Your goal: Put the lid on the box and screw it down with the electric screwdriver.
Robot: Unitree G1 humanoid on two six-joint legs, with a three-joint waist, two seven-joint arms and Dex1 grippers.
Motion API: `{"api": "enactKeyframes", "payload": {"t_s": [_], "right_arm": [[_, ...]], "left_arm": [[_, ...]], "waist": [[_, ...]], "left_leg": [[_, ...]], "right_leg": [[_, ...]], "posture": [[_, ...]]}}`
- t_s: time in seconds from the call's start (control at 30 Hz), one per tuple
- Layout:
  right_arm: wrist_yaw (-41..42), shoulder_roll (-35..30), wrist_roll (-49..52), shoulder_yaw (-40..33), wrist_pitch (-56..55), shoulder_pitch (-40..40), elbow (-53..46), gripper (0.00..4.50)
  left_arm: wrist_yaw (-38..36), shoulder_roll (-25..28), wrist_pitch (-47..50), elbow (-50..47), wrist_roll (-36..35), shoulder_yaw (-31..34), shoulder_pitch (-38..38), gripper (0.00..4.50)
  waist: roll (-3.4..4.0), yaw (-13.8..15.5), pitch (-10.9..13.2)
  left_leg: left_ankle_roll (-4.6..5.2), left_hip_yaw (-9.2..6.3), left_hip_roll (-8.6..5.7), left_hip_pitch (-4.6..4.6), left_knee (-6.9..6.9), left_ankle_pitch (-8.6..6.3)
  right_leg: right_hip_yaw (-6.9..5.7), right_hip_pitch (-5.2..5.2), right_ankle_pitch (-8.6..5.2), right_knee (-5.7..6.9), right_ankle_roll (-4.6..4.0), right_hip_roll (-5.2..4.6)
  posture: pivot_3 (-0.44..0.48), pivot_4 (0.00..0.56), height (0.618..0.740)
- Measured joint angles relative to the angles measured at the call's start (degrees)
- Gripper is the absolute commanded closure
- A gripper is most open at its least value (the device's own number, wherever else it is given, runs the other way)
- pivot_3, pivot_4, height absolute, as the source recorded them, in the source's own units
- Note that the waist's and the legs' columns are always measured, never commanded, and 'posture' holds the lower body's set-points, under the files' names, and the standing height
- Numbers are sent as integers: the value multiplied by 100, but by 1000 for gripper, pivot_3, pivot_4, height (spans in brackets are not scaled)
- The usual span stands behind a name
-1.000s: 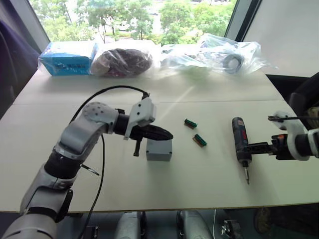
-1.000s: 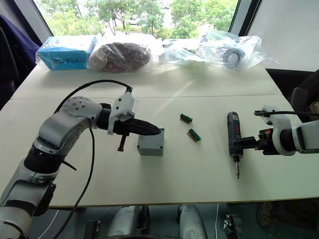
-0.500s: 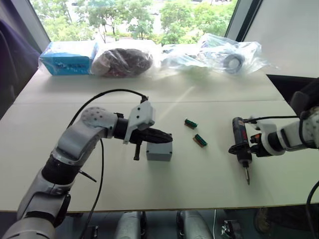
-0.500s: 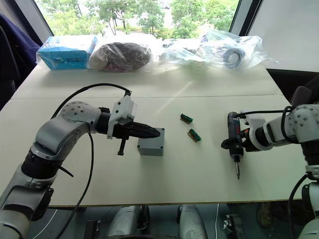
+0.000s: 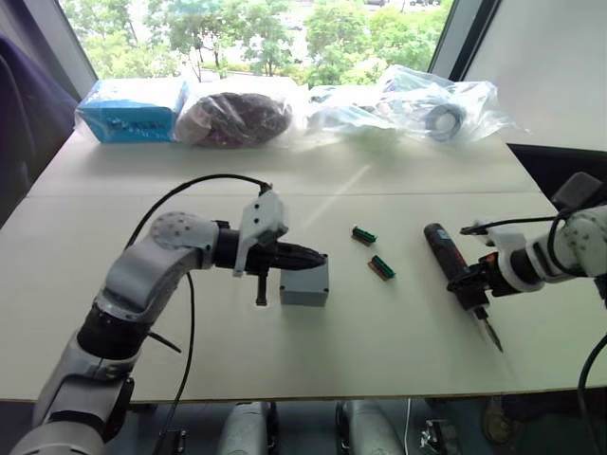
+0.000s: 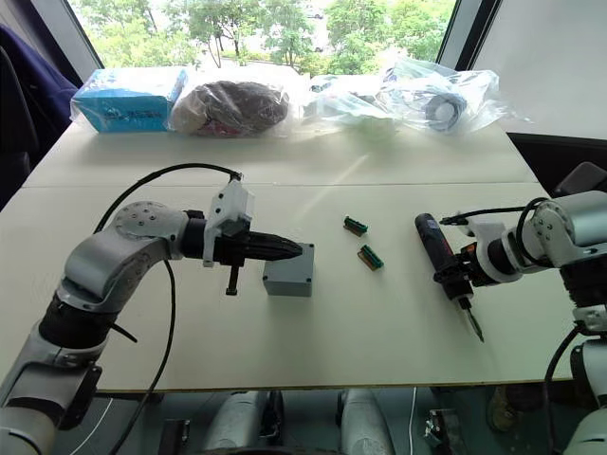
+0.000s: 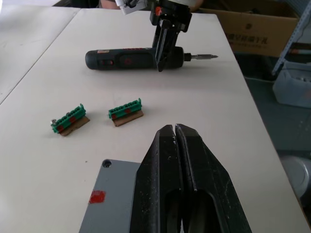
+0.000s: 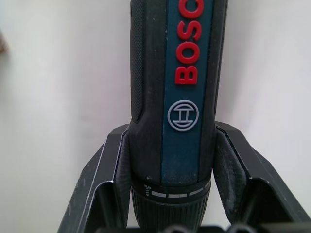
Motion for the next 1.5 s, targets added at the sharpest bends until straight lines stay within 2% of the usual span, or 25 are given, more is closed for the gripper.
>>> {"api": "enactKeyframes", "payload": {"t_s": [0.1,0.2,0.3,0.37,0.4,0.47,0.57,0.63,0.77,0.83,1.0,1.17,1.5], "right_arm": [[262,-4,-462,-253,-629,-601,343,2713],[223,314,-449,-1323,-1355,-747,169,2713],[-147,1312,-159,-2708,-2320,-454,-797,2713],[-404,1976,227,-3301,-2616,-236,-1466,2713],[-689,2552,640,-3754,-2707,-13,-2054,2713],[-958,3270,1306,-3995,-2808,304,-2883,2713],[-1239,3973,1903,-3857,-2976,744,-4016,2713],[-1299,4185,2020,-3574,-3078,959,-4455,2713],[-938,4081,1391,-2680,-3539,1745,-5031,2713],[-769,4049,1000,-2246,-3720,2075,-5025,2713],[-674,4181,205,-1862,-4429,2246,-4848,2713],[-565,4243,-393,-1519,-4902,2548,-4558,2713],[-426,4476,-1023,-1263,-5466,2634,-4230,2713]], "left_arm": [[-59,101,-4,232,-10,80,-14,4500],[-121,103,-34,446,-9,83,-51,4500],[-174,100,-66,689,-4,102,-95,4500],[-211,101,-91,792,15,88,-99,4500],[-257,149,-140,859,80,72,-97,4500],[-320,239,-154,916,141,49,-95,4500],[-385,256,-159,919,222,-18,-95,4500],[-436,265,-162,926,267,-85,-96,4500],[-399,184,-322,1107,546,-255,-101,4500],[-377,141,-484,1255,739,-415,-101,4500],[-423,50,-1019,1396,1166,-709,-92,4500],[-415,-80,-1054,1283,1193,-703,33,4500],[-355,-121,-1010,1243,1196,-691,60,4500]], "waist": [[13,-17,3],[13,-25,3],[11,-12,3],[13,4,4],[10,25,3],[12,44,3],[12,103,3],[12,121,3],[8,126,-1],[8,108,-1],[8,104,-1],[7,107,-1],[7,109,-1]], "left_leg": [[-1,4,2,-12,-7,0],[-15,3,17,-17,-13,8],[-36,-1,35,-20,-11,20],[-44,-5,37,-20,-13,25],[-47,-8,40,-27,-10,27],[-48,-12,39,-29,-9,28],[-45,-10,36,-30,-4,26],[-31,-10,32,-29,-3,18],[-20,-13,15,-26,2,11],[-20,-12,14,-26,2,12],[-23,-13,17,-26,1,13],[-22,-12,19,-25,1,13],[-22,-14,19,-24,1,13]], "right_leg": [[2,-25,0,6,1,3],[0,-31,-1,1,2,20],[-6,-31,-1,2,2,38],[-8,-33,-1,7,2,38],[-20,-31,-1,7,1,38],[-16,-33,0,11,0,34],[-16,-31,2,11,-2,25],[-15,-29,7,10,-10,21],[-15,-21,8,7,-12,20],[-14,-24,8,8,-12,21],[-15,-27,8,9,-12,28],[-13,-26,8,9,-12,27],[-14,-26,8,11,-12,28]], "posture": [[0,150,740],[0,150,740],[0,150,740],[0,150,740],[0,150,740],[0,150,740],[0,150,740],[0,150,740],[0,150,740],[0,150,740],[0,150,740],[0,150,740],[0,150,740]]}}
